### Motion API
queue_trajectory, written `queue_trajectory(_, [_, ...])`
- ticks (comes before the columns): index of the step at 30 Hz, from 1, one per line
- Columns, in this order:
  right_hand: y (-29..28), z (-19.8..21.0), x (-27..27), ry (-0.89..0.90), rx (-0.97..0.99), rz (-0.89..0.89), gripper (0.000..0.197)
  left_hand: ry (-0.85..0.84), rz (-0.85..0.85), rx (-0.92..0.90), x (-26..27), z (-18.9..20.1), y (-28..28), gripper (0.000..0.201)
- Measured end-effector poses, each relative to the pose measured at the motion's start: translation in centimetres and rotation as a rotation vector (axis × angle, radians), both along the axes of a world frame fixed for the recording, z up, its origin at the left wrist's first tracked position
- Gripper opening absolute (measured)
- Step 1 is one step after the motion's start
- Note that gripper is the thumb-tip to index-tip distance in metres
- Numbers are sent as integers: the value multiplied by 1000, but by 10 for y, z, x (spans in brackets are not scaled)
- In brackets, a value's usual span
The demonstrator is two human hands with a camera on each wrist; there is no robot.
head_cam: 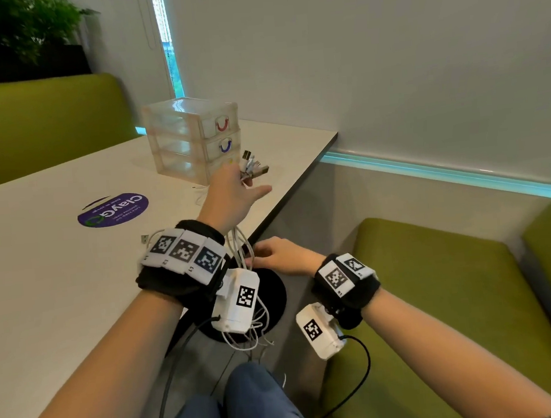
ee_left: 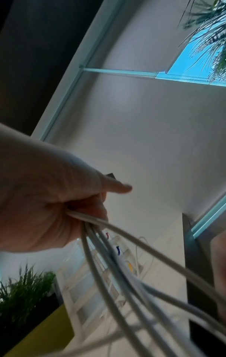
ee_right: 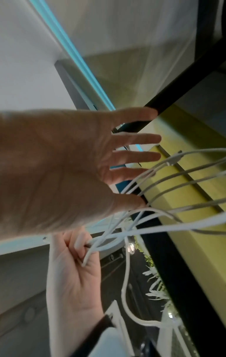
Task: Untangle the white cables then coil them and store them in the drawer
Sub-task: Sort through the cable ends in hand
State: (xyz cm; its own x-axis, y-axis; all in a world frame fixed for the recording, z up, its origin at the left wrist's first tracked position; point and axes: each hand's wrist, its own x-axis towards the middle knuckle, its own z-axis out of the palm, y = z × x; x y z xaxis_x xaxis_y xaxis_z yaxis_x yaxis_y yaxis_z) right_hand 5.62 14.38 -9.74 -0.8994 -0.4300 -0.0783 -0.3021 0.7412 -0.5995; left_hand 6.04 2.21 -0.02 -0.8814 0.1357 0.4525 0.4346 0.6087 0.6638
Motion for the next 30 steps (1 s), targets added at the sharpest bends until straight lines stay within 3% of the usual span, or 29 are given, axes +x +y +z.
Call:
queue_trajectory(2, [-3, -2, -2, 0, -23, 10, 41, -46, 71, -75, 0, -1, -2, 25])
queue_trajectory(7, [10, 0, 1, 18, -109, 30, 14, -333, 111, -323, 4, -2, -7, 24])
queue_trajectory(10, [21, 4, 4, 9, -272, -26, 19, -440, 93, -389, 3, -5, -8, 37])
queue_trajectory(14, [34, 11, 2, 34, -393, -49, 21, -485, 74, -396, 5, -8, -6, 32])
queue_trajectory(20, [48, 17, -4, 79, -389, -81, 13, -520, 3, -427, 10, -7, -3, 44])
queue_trajectory(25, [47, 21, 3, -119, -536, -49, 11, -529, -66, -284, 11, -4, -5, 38])
queue_trajectory(27, [46, 23, 4, -188, -637, -90, 18, -548, -91, -252, 11, -3, -7, 45])
queue_trajectory(30, [49, 22, 0, -68, -583, -105, 30, -528, -80, -232, 10, -4, -7, 47])
